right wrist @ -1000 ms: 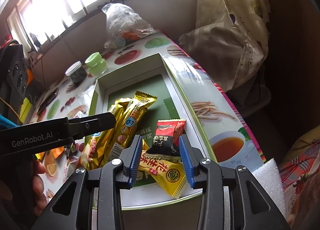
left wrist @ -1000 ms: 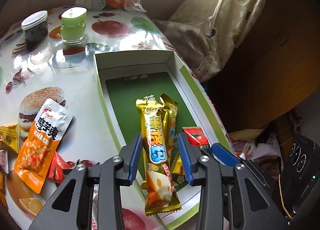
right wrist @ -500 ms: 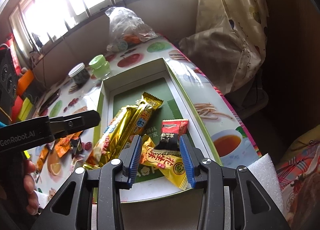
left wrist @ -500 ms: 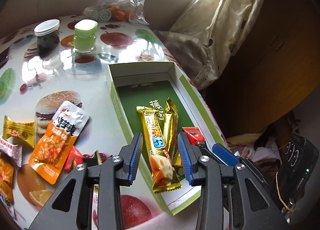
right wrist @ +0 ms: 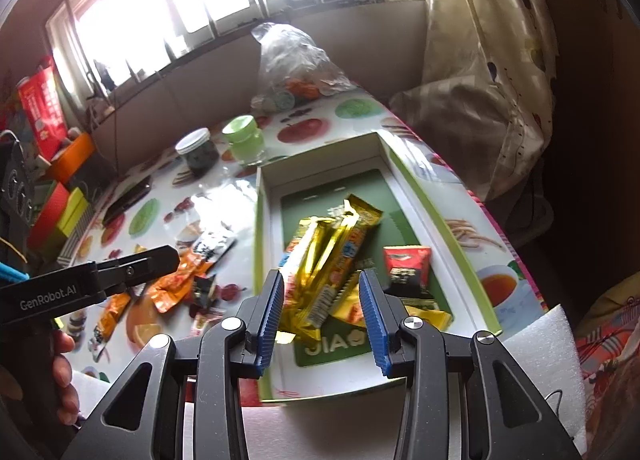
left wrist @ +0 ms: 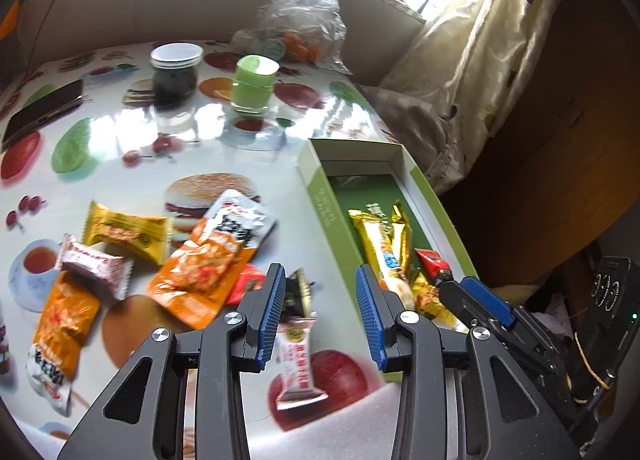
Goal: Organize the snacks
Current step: 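Move both open grippers from the box back over the snack pile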
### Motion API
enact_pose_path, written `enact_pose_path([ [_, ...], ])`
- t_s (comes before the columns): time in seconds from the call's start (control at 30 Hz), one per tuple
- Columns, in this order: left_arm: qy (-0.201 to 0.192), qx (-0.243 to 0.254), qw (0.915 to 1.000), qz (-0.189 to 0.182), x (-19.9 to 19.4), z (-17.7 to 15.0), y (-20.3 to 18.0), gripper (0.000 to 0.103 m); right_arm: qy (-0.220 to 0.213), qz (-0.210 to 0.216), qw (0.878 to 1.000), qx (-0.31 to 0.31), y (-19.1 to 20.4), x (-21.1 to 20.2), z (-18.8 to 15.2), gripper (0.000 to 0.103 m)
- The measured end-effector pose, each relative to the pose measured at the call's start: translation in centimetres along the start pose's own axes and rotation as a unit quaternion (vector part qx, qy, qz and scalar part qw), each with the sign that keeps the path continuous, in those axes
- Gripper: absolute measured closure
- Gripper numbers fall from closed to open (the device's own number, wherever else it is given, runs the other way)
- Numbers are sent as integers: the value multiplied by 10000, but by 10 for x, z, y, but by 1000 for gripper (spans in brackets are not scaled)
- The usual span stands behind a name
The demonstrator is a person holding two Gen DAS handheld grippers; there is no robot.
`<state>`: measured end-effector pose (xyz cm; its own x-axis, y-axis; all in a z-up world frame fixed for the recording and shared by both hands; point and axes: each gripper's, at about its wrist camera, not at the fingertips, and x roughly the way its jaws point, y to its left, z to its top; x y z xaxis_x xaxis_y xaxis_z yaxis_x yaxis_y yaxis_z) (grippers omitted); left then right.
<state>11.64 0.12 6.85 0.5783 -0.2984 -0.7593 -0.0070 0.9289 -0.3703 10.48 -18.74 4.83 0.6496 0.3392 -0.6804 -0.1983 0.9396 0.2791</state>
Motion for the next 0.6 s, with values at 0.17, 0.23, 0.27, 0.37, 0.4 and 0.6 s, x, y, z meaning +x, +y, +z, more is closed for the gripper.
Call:
enact_pose_path([
  [0.17, -187, -177, 9994, 235, -17, -7, 25, 65, 27, 203, 9996, -208, 24, -2, -3, 65],
  [0.23, -212, -257, 9990, 302, -21, -10, 35, 65, 84, 240, 9992, -312, 33, 0, -6, 65],
  [0.27, -213, -300, 9988, 333, -22, -11, 38, 65, 131, 260, 9989, -361, 39, 2, -8, 65],
  [0.37, -237, -352, 9982, 421, -27, -16, 51, 65, 242, 356, 9979, -478, 52, 8, -13, 65],
  [0.4, -259, -359, 9980, 461, -30, -18, 55, 65, 270, 382, 9976, -516, 55, 9, -15, 65],
  [0.6, -305, -475, 9963, 646, -40, -28, 80, 65, 528, 531, 9932, -890, 84, 21, -28, 65],
])
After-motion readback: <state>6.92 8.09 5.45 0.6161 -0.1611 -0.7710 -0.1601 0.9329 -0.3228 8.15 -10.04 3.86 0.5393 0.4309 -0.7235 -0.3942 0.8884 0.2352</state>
